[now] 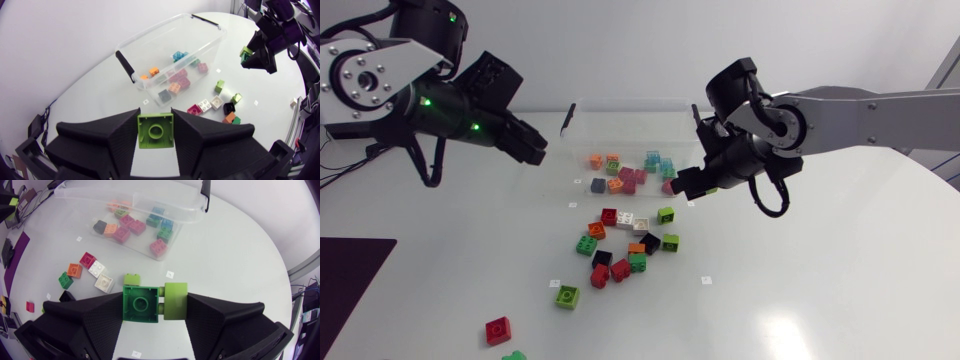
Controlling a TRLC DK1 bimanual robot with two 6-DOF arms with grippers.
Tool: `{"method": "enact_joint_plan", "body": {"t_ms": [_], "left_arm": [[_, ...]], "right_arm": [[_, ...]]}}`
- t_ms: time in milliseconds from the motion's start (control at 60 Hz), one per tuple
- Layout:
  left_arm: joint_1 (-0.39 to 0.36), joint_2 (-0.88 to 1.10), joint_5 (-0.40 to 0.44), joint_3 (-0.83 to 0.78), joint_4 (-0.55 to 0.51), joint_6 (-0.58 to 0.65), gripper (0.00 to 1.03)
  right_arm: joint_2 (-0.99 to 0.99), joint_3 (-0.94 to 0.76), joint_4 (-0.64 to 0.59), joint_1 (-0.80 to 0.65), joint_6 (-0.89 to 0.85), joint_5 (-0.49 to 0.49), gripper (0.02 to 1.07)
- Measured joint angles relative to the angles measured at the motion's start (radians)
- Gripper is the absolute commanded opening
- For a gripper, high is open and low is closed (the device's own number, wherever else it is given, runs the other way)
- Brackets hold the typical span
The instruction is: Place the duplo bricks in the container
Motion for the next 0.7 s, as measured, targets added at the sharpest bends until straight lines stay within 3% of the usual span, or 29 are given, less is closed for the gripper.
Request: {"method": "enact_joint_plan", "body": {"t_ms": [300, 650, 700], "left_arm": [[-0.026, 0.147, 0.042, 0.126, 0.165, -0.076, 0.25], [-0.039, 0.354, 0.075, 0.264, 0.284, -0.147, 0.26], [-0.039, 0.381, 0.075, 0.281, 0.297, -0.151, 0.44]], "right_arm": [[-0.005, 0.105, -0.009, 0.001, 0.000, -0.004, 0.67], [-0.002, 0.170, -0.020, 0.001, 0.000, -0.019, 0.67], [0.003, 0.183, -0.023, 0.001, 0.000, -0.023, 0.67]]}}
